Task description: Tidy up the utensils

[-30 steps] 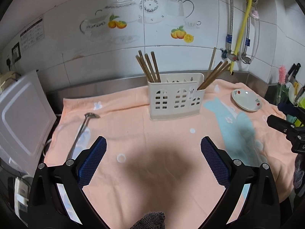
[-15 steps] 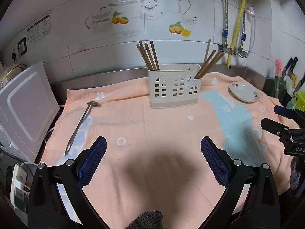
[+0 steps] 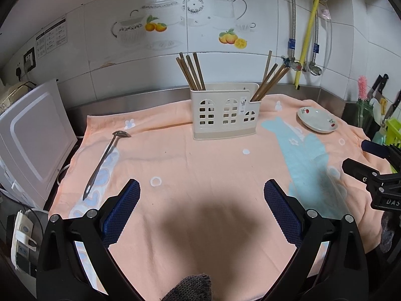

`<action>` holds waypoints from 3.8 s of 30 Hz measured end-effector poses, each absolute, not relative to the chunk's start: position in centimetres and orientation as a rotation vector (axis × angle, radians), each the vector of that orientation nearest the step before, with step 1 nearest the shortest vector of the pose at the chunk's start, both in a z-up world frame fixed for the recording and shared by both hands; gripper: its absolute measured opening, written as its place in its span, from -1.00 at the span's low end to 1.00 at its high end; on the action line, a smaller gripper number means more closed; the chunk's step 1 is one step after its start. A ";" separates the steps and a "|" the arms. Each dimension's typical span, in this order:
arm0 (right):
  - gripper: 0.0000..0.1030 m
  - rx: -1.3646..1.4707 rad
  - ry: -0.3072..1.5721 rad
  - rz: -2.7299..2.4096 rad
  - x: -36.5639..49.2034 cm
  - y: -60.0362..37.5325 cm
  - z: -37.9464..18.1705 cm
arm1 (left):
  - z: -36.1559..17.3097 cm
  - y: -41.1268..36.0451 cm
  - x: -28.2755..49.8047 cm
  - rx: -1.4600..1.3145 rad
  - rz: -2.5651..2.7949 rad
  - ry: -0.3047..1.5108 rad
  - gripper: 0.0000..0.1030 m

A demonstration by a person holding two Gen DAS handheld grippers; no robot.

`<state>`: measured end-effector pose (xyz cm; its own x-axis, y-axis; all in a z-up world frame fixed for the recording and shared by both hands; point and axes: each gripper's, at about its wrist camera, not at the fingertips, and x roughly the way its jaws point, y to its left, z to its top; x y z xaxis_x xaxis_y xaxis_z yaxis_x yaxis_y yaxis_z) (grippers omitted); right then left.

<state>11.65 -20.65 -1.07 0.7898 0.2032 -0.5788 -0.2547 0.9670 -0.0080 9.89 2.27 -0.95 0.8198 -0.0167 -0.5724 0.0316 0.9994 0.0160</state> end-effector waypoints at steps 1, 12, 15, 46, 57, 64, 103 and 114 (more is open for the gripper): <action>0.78 -0.088 0.612 0.249 11.6 -20.6 -1.0 | -0.9 2.3 10.0 0.024 -0.026 0.609 0.90; 0.78 -0.098 0.617 0.257 11.6 -20.2 -1.1 | -1.3 2.3 10.0 0.025 -0.029 0.622 0.90; 0.78 -0.095 0.618 0.261 11.7 -20.2 -1.1 | -1.3 2.4 10.0 0.022 -0.026 0.622 0.90; 0.78 -0.103 0.629 0.266 11.7 -19.6 -1.6 | -1.7 2.2 10.0 0.024 -0.029 0.638 0.90; 0.78 -0.099 0.630 0.269 11.7 -19.7 -1.6 | -1.8 2.1 10.0 0.024 -0.032 0.639 0.90; 0.78 -0.102 0.630 0.270 11.8 -19.5 -1.8 | -2.0 2.1 10.0 0.025 -0.031 0.646 0.90; 0.78 -0.115 0.641 0.288 12.1 -18.8 -1.8 | -2.2 2.3 10.5 0.020 -0.037 0.664 0.90; 0.78 -0.118 0.644 0.296 12.1 -18.5 -2.1 | -2.4 2.4 10.5 0.019 -0.036 0.667 0.90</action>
<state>12.12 -18.52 -2.09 0.7594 0.2349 -0.6068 -0.3074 0.9514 -0.0164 10.52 2.35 -2.38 0.7853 -0.0269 -0.6185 0.0393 0.9992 0.0065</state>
